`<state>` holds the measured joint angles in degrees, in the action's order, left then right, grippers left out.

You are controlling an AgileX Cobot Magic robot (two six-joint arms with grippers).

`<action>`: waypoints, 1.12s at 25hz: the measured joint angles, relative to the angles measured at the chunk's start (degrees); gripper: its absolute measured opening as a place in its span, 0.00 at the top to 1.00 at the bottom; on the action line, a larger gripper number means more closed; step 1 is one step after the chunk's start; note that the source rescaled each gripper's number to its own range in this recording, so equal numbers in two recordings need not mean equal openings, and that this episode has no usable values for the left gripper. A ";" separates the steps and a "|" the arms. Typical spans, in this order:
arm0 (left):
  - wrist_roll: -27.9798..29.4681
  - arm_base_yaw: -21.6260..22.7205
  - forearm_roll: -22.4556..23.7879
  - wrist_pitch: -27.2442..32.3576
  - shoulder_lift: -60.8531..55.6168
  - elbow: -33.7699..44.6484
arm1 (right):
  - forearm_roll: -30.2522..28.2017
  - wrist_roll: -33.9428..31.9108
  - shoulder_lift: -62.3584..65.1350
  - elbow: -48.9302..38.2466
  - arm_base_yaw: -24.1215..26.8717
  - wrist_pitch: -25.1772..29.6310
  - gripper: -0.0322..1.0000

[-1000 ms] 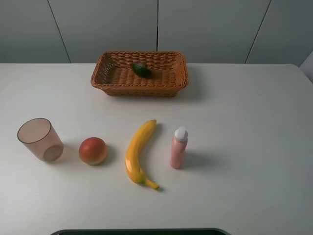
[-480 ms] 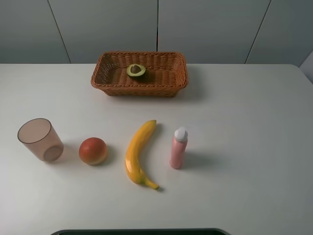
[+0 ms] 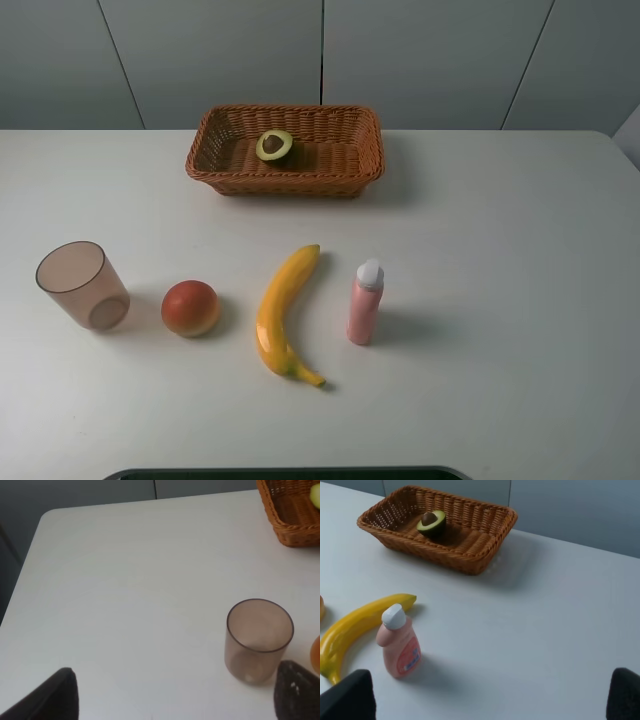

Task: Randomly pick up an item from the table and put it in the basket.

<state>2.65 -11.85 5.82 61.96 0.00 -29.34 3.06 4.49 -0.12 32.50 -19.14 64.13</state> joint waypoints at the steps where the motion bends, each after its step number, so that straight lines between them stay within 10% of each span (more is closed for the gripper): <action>1: 0.00 0.00 0.00 0.00 0.00 0.00 | -0.79 -0.23 0.00 -0.78 0.00 -0.19 0.00; 20: 0.00 0.00 0.00 0.00 0.00 0.00 | -3.92 -5.24 0.15 -3.06 0.43 -1.24 0.00; 28: 0.00 0.00 0.00 0.00 0.00 0.00 | -4.50 -5.39 0.15 -3.06 14.80 -1.24 0.00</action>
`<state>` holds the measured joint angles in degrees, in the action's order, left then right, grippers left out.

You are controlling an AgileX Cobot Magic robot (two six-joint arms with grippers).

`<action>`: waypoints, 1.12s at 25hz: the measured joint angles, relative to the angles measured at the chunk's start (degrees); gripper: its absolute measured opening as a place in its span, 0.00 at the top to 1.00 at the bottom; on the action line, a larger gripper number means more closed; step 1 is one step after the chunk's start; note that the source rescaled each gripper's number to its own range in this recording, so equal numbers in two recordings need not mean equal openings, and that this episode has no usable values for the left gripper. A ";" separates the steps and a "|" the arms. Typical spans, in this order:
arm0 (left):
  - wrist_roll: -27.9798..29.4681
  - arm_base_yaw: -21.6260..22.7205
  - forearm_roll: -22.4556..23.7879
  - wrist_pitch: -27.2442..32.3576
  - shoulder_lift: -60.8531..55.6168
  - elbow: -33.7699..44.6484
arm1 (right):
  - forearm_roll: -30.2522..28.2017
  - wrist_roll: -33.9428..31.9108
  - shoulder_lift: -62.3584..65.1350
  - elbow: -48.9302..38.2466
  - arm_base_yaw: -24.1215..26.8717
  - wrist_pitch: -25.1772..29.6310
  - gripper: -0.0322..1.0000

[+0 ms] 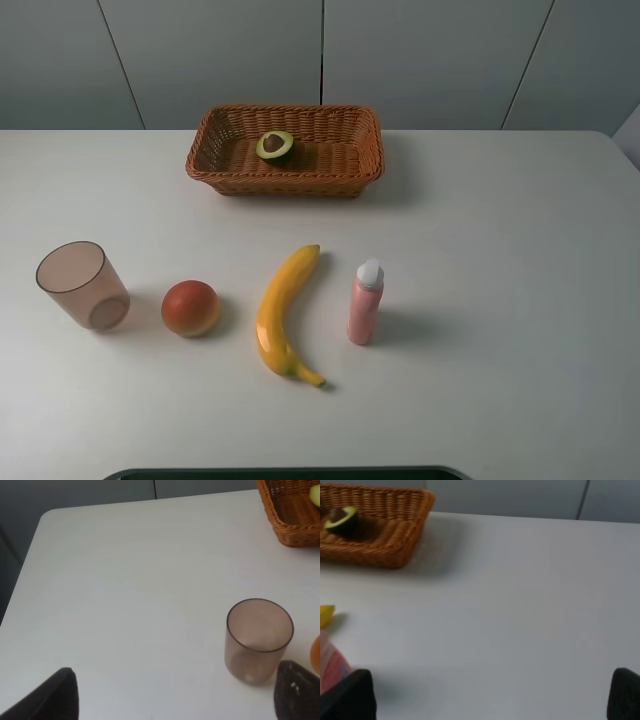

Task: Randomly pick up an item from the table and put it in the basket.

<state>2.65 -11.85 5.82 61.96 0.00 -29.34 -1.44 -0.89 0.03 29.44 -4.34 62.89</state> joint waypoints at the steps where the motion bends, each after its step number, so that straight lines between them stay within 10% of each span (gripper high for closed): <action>1: 0.00 0.00 0.00 0.00 0.00 0.00 | -0.11 0.00 0.00 0.00 1.33 0.00 0.00; 28: 0.00 0.00 0.00 0.00 0.00 0.00 | -0.48 0.00 0.00 0.00 3.39 0.00 0.00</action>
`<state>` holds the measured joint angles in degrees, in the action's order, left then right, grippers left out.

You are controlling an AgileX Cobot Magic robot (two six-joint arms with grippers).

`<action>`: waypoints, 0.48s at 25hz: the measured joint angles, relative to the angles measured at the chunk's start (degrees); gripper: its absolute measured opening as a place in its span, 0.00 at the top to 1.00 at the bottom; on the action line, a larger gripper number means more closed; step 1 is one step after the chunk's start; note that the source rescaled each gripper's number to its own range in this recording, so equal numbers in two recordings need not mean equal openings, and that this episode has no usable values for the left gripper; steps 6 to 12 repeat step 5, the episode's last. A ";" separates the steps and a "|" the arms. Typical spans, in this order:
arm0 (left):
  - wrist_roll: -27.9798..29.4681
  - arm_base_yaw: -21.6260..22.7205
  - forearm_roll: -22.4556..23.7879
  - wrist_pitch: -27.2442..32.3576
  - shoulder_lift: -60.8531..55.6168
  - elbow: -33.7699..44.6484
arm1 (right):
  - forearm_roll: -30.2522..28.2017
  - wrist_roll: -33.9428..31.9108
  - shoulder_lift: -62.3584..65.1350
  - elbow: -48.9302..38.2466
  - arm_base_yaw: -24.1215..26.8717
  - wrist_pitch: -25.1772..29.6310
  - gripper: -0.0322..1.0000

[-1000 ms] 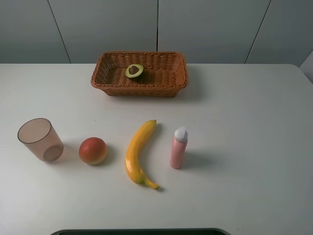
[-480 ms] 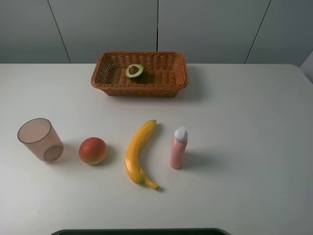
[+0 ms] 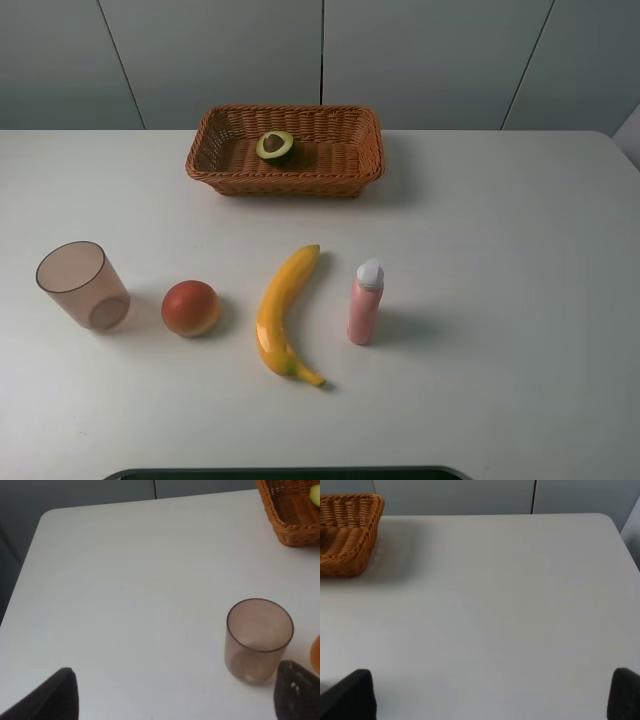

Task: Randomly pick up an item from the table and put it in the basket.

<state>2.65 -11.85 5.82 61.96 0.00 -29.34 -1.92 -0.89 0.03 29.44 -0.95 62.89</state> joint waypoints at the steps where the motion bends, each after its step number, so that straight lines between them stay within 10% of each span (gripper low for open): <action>1: 0.00 0.00 0.00 0.00 0.00 0.00 | 0.00 0.00 0.00 0.00 0.00 0.00 0.00; 12: 0.00 0.00 0.00 0.00 0.00 0.00 | 0.00 0.00 0.00 0.00 0.00 0.00 0.00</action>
